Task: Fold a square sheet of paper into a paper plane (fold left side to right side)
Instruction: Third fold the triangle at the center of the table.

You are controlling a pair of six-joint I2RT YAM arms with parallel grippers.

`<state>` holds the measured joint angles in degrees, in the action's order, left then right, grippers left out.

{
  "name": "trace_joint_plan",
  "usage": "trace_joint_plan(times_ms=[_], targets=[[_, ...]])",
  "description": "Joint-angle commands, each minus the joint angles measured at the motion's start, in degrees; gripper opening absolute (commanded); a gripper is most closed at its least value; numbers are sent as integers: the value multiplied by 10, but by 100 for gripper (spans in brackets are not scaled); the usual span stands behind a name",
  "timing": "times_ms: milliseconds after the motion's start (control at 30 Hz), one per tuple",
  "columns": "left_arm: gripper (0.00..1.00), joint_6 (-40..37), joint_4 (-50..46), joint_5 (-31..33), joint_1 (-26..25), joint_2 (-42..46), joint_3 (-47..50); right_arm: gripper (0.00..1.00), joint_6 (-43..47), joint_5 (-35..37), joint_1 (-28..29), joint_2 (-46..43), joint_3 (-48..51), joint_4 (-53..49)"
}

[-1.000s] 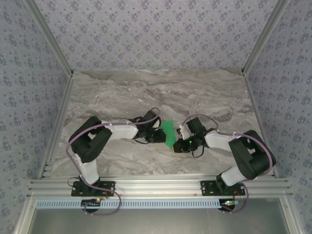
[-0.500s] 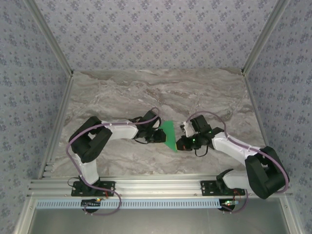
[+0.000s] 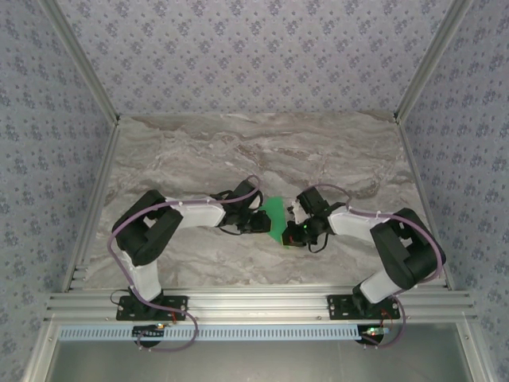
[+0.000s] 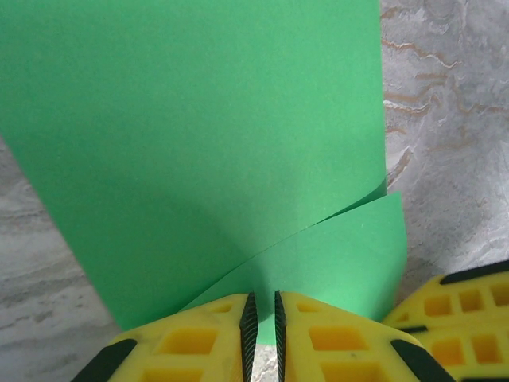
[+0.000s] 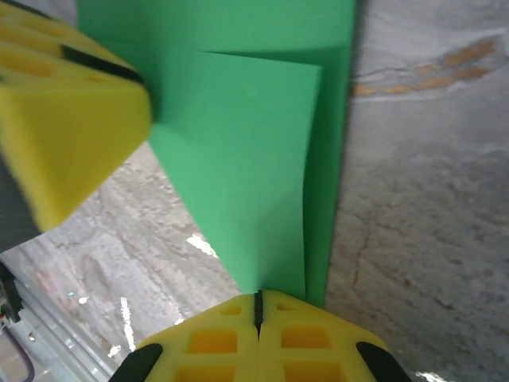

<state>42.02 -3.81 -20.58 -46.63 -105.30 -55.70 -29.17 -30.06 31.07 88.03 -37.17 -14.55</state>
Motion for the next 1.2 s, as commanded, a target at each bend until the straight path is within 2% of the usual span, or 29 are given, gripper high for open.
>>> trace_joint_plan(times_ms=[0, 167, 333, 567, 1167], targets=[[19, -18, -47, 26, 0, 18, -7, 0, -14, 45, 0, 20, 12, -11], [20, -24, -44, 23, -8, 58, -12, 0, -14, 60, -3, 35, 27, -10], [17, -18, -30, 16, -41, 78, -12, 0, -6, 64, -3, 37, 22, -18], [15, -2, -10, 8, -70, 37, -27, 0, -1, 62, -3, 41, 19, -22], [10, -5, 1, 4, -71, -17, -41, 0, 5, 64, -3, 49, 20, -29]])
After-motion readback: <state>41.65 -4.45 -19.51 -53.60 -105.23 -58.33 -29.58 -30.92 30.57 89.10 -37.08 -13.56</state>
